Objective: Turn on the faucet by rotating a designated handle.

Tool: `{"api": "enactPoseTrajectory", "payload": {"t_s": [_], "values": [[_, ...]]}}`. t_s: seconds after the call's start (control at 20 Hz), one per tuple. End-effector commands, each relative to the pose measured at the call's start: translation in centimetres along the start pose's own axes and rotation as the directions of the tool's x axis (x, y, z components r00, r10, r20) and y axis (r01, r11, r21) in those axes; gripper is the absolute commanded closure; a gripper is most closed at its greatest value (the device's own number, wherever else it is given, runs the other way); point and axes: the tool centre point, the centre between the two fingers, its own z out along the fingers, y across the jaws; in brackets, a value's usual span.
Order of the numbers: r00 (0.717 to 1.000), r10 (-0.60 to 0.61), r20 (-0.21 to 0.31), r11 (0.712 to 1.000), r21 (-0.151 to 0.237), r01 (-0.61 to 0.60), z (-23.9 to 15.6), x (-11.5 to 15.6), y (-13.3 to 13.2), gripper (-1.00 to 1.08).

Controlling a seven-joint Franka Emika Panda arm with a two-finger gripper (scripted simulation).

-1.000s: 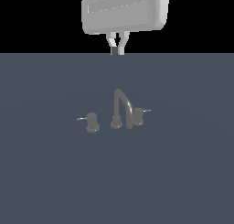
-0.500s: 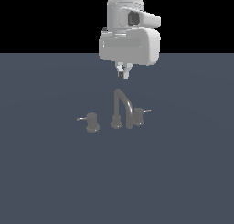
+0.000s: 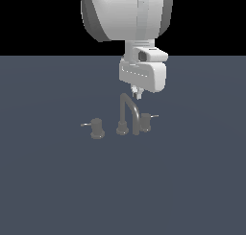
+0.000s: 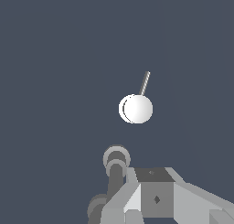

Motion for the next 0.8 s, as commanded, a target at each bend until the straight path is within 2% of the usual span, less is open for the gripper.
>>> {"api": "enactPoseTrajectory", "payload": {"t_s": [0.0,0.4,0.75], "values": [[0.999,0.052,-0.001,0.999,-0.002,-0.052,1.8,1.4,-0.5,1.08],[0.981,0.195,-0.001,0.981,-0.006,-0.195,6.6,5.5,-1.6,1.08],[0.964,0.268,0.000,0.963,-0.007,-0.268,9.0,7.7,-1.9,1.08]]}}
